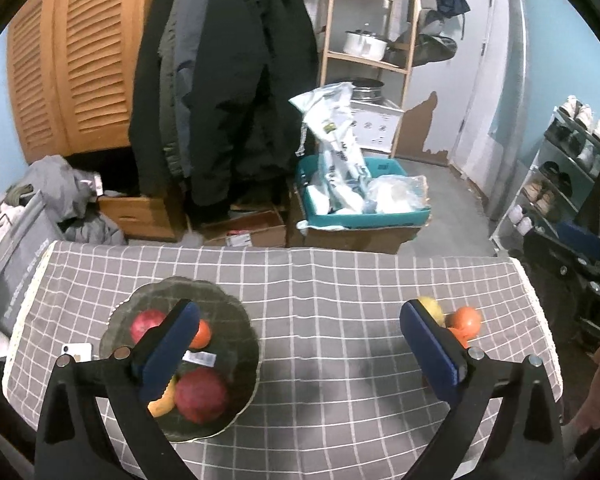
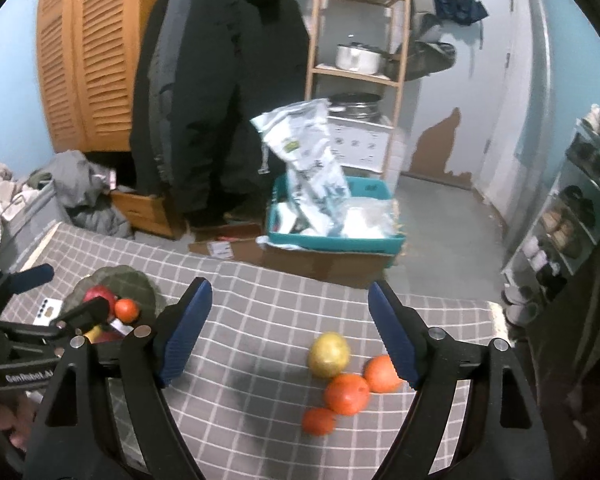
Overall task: Organize fruits
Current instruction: 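Move both tools back over the remaining pear and oranges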
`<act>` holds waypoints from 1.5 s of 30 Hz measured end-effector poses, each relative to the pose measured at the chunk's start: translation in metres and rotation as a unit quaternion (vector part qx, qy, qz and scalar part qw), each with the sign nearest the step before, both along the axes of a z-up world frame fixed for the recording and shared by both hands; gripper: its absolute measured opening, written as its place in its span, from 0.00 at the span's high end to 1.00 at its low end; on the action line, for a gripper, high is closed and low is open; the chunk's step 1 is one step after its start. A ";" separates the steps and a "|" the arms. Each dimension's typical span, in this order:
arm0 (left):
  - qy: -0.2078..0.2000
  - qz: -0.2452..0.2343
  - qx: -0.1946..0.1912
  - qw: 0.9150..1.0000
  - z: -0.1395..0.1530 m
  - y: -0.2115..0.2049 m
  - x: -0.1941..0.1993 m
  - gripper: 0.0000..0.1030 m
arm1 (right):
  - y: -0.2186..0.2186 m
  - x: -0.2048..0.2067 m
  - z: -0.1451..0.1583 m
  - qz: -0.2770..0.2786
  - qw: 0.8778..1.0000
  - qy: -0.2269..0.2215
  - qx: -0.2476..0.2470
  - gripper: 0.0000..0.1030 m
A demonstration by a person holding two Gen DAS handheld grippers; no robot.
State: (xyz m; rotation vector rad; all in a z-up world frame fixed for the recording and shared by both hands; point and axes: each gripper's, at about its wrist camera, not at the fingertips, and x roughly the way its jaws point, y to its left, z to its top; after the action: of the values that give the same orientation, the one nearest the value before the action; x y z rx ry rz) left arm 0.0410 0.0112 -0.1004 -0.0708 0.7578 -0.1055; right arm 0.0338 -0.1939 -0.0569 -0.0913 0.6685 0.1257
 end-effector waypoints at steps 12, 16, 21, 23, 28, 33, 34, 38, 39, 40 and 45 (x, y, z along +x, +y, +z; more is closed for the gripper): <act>0.005 -0.038 0.006 0.999 -0.001 -0.045 0.007 0.01 | -0.062 -0.010 -0.012 -0.060 0.998 0.012 0.002 0.21; 0.012 -0.049 0.008 0.999 -0.005 -0.058 0.010 0.01 | -0.076 -0.011 -0.019 -0.073 0.997 0.022 0.003 0.21; 0.020 -0.060 0.016 0.998 -0.013 -0.072 0.013 0.01 | -0.087 -0.010 -0.027 -0.080 0.996 0.032 0.003 0.21; 0.023 -0.063 0.020 0.998 -0.015 -0.076 0.014 0.01 | -0.091 -0.009 -0.031 -0.083 0.996 0.038 0.004 0.21; 0.034 -0.067 0.024 0.997 -0.023 -0.084 0.021 0.01 | -0.098 -0.004 -0.039 -0.088 0.995 0.048 0.004 0.21; 0.046 -0.069 0.026 0.996 -0.033 -0.089 0.028 0.01 | -0.105 0.003 -0.049 -0.094 0.994 0.062 0.008 0.21; 0.048 -0.070 0.026 0.996 -0.035 -0.090 0.030 0.01 | -0.107 0.005 -0.052 -0.095 0.993 0.067 0.010 0.21; 0.062 -0.074 0.030 0.995 -0.046 -0.096 0.039 0.01 | -0.113 0.016 -0.068 -0.098 0.991 0.093 0.011 0.21; 0.065 -0.074 0.032 0.995 -0.048 -0.098 0.042 0.01 | -0.114 0.017 -0.071 -0.099 0.990 0.098 0.012 0.21; 0.069 -0.074 0.034 0.994 -0.052 -0.100 0.045 0.01 | -0.116 0.021 -0.076 -0.101 0.989 0.106 0.014 0.21; 0.096 -0.077 0.027 0.992 -0.071 -0.108 0.062 0.01 | -0.123 0.039 -0.097 -0.107 0.985 0.138 0.018 0.21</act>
State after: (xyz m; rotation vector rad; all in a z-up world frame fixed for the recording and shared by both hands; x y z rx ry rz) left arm 0.1031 -0.0963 -0.1718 0.0294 0.9574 -0.2285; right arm 0.0725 -0.3167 -0.1543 0.0345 0.9470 -0.0580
